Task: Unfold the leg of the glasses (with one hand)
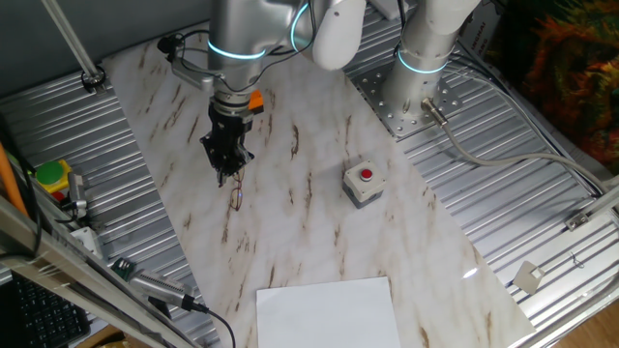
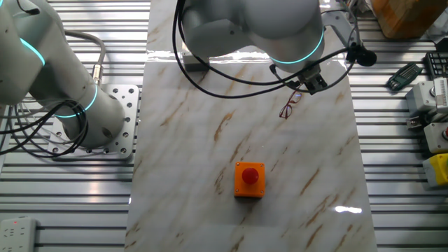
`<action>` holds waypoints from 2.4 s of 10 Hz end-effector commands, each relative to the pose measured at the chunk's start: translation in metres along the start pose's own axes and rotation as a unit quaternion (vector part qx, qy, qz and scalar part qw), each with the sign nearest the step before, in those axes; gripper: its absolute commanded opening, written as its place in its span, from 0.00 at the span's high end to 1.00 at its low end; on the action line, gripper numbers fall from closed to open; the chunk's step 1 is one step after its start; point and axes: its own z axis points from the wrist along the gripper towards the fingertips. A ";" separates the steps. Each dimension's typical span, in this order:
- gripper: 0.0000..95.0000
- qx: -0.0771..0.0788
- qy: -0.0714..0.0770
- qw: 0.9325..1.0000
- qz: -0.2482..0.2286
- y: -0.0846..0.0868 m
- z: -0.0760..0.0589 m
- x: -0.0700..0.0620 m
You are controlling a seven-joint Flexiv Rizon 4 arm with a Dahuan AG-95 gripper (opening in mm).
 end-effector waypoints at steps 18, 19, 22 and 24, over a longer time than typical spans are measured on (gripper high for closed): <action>1.00 0.001 -0.005 1.000 -0.017 0.008 -0.002 0.007; 1.00 0.002 -0.006 1.000 -0.017 0.008 -0.002 0.007; 1.00 0.001 -0.011 1.000 -0.018 0.008 -0.002 0.007; 1.00 0.001 -0.016 1.000 -0.019 0.008 -0.003 0.006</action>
